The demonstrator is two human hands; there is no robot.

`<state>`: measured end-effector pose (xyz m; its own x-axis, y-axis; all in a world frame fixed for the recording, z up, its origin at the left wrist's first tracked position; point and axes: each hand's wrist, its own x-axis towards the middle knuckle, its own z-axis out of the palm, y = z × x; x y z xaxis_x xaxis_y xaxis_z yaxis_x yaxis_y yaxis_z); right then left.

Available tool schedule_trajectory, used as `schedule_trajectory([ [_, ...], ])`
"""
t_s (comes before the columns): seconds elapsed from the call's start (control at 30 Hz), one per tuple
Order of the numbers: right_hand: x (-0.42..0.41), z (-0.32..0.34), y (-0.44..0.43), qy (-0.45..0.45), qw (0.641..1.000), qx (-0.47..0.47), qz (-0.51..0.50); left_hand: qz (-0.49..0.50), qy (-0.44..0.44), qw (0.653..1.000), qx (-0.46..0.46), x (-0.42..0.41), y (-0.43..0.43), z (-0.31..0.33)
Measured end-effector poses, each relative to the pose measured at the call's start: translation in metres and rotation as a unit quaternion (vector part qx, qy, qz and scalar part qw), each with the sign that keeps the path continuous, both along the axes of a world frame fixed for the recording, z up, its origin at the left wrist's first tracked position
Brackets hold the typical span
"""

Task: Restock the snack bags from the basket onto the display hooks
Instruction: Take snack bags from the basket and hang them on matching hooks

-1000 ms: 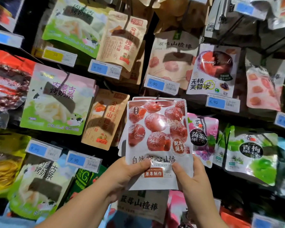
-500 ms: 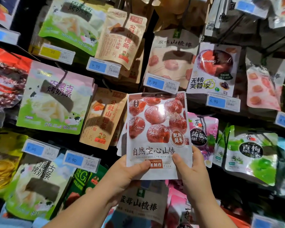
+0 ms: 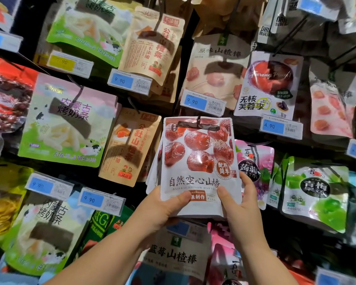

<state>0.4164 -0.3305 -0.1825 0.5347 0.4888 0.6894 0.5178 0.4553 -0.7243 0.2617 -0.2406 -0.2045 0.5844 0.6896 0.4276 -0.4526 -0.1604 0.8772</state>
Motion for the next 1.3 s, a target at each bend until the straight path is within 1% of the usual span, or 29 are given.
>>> schedule_trajectory([
  [0.13, -0.004, 0.001, -0.001, -0.042, 0.999, -0.016, -0.007, 0.009, 0.0, 1.0, 0.014, 0.001, 0.006, -0.003],
  [0.2, -0.003, 0.0, 0.001, -0.05, 0.998, -0.023, 0.003, 0.029, 0.005, 1.0, 0.006, 0.003, 0.011, -0.006],
  [0.27, -0.002, -0.001, 0.007, -0.057, 0.998, -0.028, 0.012, 0.08, 0.012, 0.997, -0.004, 0.006, 0.017, -0.01],
  [0.33, 0.0, -0.003, 0.013, -0.055, 0.998, -0.035, 0.015, 0.161, 0.018, 0.987, 0.006, 0.008, 0.018, -0.011],
  [0.4, 0.003, -0.005, 0.019, -0.052, 0.998, -0.041, 0.016, 0.212, -0.009, 0.976, 0.039, 0.009, 0.016, -0.01],
  [0.47, 0.006, -0.007, 0.024, -0.051, 0.997, -0.048, 0.016, 0.229, -0.006, 0.967, 0.113, 0.01, 0.015, -0.008],
  [0.53, 0.009, -0.008, 0.027, -0.053, 0.997, -0.055, 0.012, 0.216, 0.02, 0.962, 0.167, 0.015, 0.019, -0.007],
  [0.73, 0.015, -0.007, 0.035, -0.065, 0.995, -0.08, 0.011, 0.186, 0.083, 0.961, 0.188, 0.024, 0.041, -0.007],
  [0.8, 0.016, -0.007, 0.039, -0.071, 0.994, -0.087, 0.009, 0.177, 0.101, 0.961, 0.186, 0.026, 0.051, -0.007],
  [0.9, 0.018, -0.006, 0.047, -0.076, 0.993, -0.093, 0.002, 0.163, 0.101, 0.967, 0.168, 0.028, 0.062, -0.005],
  [1.07, 0.022, -0.008, 0.063, -0.073, 0.991, -0.11, -0.014, 0.165, 0.124, 0.966, 0.157, 0.032, 0.078, -0.002],
  [1.3, 0.026, -0.016, 0.077, -0.086, 0.985, -0.151, -0.018, 0.155, 0.125, 0.97, 0.142, 0.038, 0.093, -0.005],
])
